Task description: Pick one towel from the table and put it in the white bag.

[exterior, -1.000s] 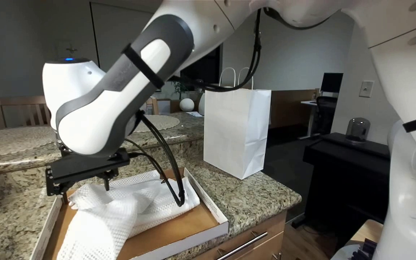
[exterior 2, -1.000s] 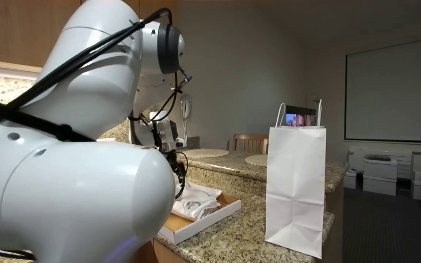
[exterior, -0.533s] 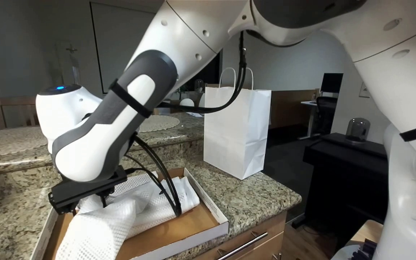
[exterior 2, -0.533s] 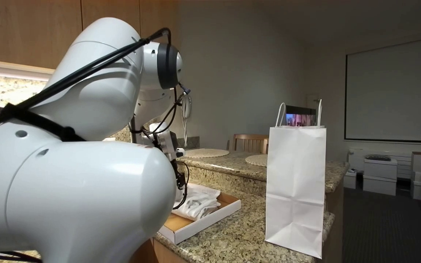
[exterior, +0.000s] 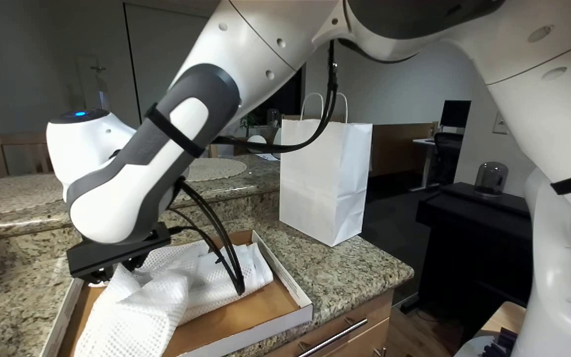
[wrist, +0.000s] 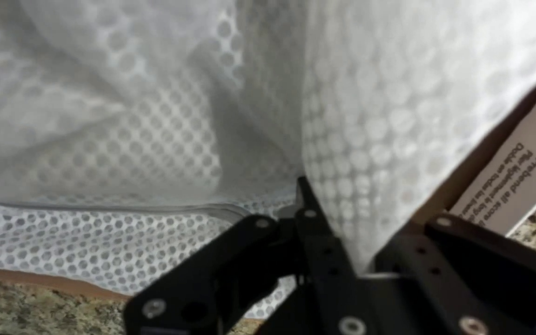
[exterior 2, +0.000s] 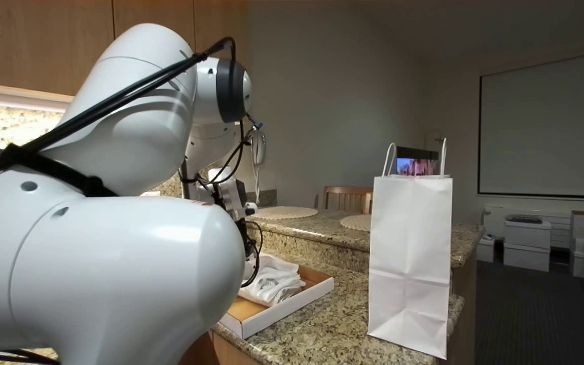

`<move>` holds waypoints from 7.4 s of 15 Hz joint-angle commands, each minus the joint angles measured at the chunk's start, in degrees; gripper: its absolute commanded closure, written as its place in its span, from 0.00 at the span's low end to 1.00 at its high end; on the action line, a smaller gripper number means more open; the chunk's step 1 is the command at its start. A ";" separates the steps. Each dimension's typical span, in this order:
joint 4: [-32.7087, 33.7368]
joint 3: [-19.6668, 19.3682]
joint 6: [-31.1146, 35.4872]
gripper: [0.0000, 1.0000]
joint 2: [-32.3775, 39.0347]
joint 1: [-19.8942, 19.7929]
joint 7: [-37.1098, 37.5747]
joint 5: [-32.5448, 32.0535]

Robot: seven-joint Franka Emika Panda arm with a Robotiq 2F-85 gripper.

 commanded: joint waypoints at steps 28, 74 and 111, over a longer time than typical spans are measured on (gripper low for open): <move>9.66 11.95 -32.06 0.91 -48.93 -22.71 -11.01 2.28; 8.54 -13.25 -56.81 0.92 -41.80 -43.95 -50.92 23.71; 36.45 -6.42 -80.71 0.94 -1.65 -38.03 -41.53 -1.56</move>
